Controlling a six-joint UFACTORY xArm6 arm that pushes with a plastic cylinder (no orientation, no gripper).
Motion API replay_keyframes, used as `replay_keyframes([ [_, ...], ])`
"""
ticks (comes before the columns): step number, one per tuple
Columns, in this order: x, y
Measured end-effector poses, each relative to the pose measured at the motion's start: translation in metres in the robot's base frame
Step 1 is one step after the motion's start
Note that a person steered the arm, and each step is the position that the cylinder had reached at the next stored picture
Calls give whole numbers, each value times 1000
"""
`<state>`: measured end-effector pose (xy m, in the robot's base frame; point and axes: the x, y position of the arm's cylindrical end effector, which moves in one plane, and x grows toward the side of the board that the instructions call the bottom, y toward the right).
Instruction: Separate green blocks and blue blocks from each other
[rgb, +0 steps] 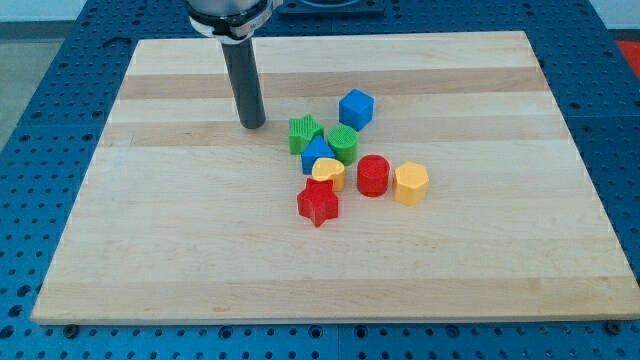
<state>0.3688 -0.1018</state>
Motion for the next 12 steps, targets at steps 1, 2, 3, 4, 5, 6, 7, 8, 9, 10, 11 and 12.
replay_keyframes([
  [1, 7, 11],
  [2, 20, 9],
  [3, 28, 9],
  [4, 29, 43],
  [5, 29, 106],
  [6, 33, 160],
  [7, 34, 203],
  [8, 27, 204],
  [9, 24, 167],
  [10, 13, 103],
  [11, -24, 60],
  [12, -26, 51],
])
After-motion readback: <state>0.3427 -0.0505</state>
